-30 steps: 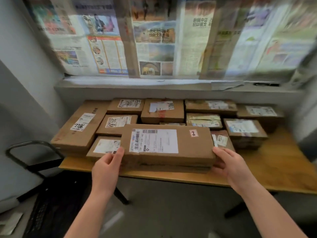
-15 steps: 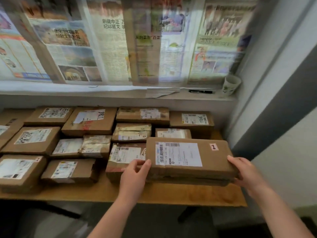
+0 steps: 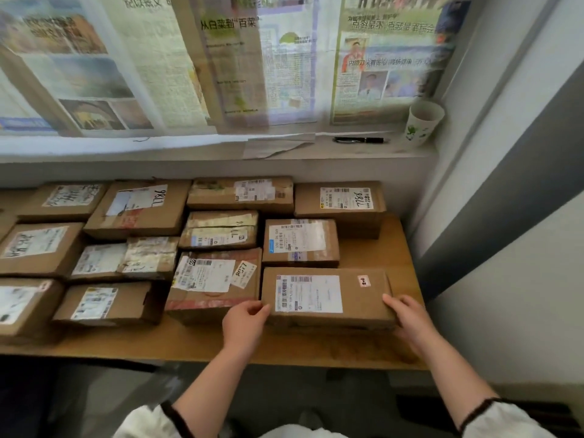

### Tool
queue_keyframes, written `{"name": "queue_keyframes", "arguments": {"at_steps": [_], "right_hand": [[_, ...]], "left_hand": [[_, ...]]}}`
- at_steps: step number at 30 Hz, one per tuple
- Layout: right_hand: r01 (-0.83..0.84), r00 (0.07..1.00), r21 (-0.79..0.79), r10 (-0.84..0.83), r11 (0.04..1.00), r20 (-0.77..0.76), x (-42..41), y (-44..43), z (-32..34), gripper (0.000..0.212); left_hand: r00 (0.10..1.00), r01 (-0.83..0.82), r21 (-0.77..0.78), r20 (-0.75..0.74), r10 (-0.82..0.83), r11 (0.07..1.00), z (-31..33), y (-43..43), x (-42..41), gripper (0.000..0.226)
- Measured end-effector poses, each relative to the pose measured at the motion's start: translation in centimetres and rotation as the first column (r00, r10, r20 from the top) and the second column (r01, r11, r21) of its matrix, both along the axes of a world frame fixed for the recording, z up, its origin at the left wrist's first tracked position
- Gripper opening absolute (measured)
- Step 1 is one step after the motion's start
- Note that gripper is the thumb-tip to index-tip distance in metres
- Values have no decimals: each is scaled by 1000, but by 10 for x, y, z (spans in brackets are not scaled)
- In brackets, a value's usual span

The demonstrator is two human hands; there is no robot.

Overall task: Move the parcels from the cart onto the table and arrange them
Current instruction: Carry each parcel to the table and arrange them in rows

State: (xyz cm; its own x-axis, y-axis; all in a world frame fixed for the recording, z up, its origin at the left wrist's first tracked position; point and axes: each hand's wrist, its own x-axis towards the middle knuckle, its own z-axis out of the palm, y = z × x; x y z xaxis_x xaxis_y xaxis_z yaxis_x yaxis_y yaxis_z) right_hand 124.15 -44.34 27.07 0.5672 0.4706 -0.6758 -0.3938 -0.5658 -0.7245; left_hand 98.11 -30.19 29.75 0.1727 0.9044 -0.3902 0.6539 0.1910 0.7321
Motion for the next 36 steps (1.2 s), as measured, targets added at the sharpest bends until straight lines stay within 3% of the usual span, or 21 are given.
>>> {"name": "queue_keyframes", "arguments": {"at_steps": [6,15,17,19,22,25,28,31,34,36], "right_hand": [[-4,1000,-3,4,1000,18,-3,9,-4,22],[-81,966,-107,105,991,235,-17,12,-7,50],[-49,914,-137,100,989,394,-22,16,-1,53],[-22,795,-72,61,997,604,-29,27,11,50],[-191,646,51,86,980,758,-49,64,41,36],[-535,588,110,276,837,760,-92,111,65,24],[-811,355,0,491,585,796,-155,153,75,29],[-905,163,-120,595,407,787,-210,189,70,40],[-913,112,-187,663,363,740,-247,223,59,43],[-896,168,-181,686,406,708,-270,245,50,44]], "left_hand": [[997,-77,11,10,77,997,-5,0,-3,16],[976,-136,-64,160,145,989,-9,-12,-14,18],[964,-152,-72,208,164,986,-5,-9,-27,18],[951,-183,-46,245,188,982,4,0,-45,16],[927,-246,34,299,225,969,21,22,-78,15],[931,-262,136,296,214,955,36,48,-111,16],[960,-240,244,203,193,940,42,76,-142,15],[968,-240,253,142,209,937,38,105,-171,16],[977,-206,222,101,187,953,29,133,-192,18],[981,-180,182,102,163,967,23,156,-203,21]]}}
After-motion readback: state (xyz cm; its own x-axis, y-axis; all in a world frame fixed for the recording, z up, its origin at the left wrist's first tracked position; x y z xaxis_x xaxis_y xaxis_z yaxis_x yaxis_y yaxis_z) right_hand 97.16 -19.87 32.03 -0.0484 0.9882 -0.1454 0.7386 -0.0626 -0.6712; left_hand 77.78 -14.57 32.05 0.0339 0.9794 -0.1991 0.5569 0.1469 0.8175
